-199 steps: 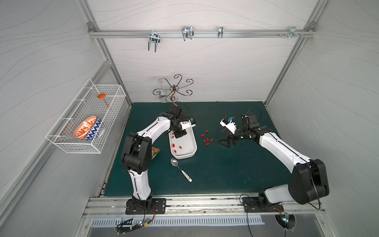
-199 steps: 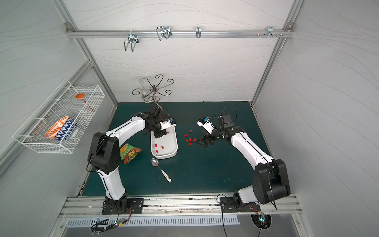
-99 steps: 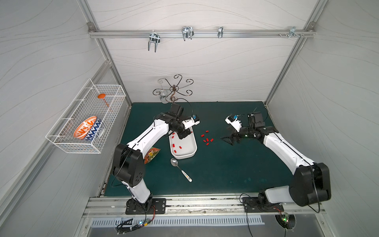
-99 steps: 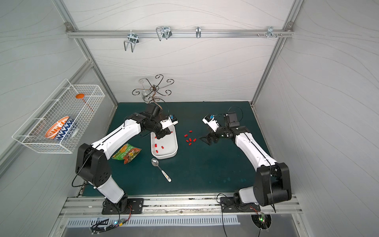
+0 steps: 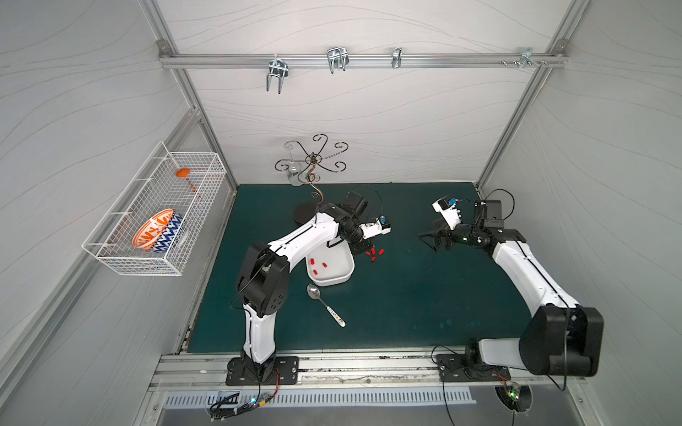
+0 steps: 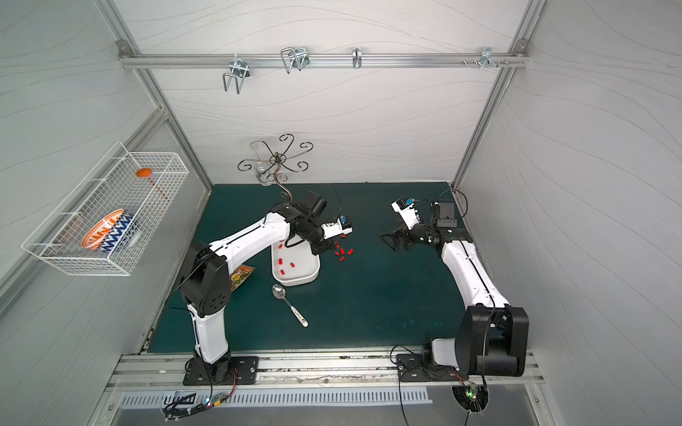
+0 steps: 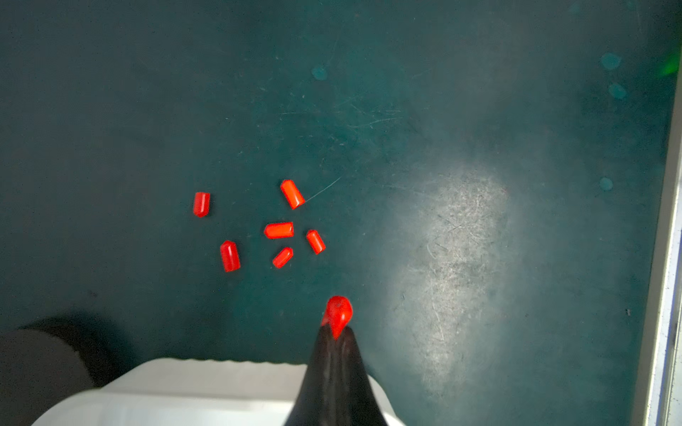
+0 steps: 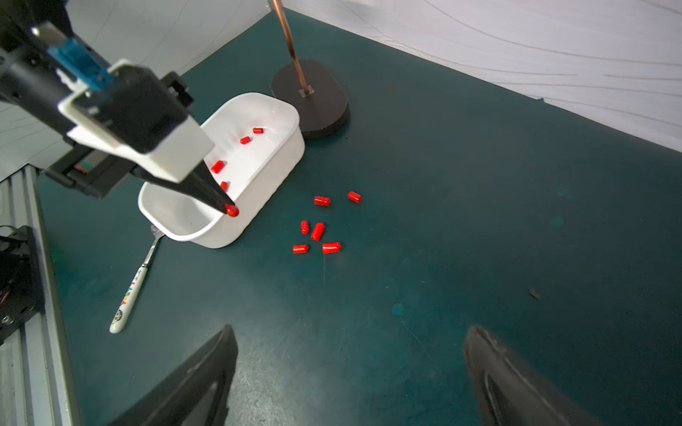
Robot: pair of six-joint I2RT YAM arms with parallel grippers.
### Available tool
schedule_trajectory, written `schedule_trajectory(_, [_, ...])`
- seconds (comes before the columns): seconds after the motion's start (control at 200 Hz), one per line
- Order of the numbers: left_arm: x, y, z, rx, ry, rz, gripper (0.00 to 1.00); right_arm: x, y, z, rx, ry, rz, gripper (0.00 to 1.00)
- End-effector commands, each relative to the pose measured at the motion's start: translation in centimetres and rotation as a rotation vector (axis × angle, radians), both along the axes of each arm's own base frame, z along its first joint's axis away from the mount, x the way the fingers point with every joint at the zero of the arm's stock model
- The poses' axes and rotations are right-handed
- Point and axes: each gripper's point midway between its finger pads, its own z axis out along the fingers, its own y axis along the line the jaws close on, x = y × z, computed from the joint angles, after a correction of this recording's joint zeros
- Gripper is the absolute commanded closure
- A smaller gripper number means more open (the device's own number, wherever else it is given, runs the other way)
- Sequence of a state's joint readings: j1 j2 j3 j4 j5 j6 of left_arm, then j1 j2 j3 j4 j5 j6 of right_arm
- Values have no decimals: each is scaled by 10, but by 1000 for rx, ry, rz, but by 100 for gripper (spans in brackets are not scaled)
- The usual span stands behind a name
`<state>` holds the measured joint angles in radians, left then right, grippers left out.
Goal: Take the screw protection sleeves out of the storage box
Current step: Place the screw protection sleeve at the center of the board.
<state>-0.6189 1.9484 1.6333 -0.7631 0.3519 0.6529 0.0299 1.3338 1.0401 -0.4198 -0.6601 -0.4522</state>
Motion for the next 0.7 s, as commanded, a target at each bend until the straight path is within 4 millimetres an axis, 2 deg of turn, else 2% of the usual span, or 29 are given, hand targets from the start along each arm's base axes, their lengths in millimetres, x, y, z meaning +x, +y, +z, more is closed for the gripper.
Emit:
schedule_trajectory(0.0, [8,-10,3,7,-29,-15,100,0,-6,4,-18,-4,-30,1])
schedule_trajectory(0.475, [19,-21,-28,90,-53,-66,100,5,-10,0,-38,2,-52,1])
schedule_trajectory(0.695, [34,-22,-53,165,-66,-56,100,5,-7,-3,-26,20,-44,1])
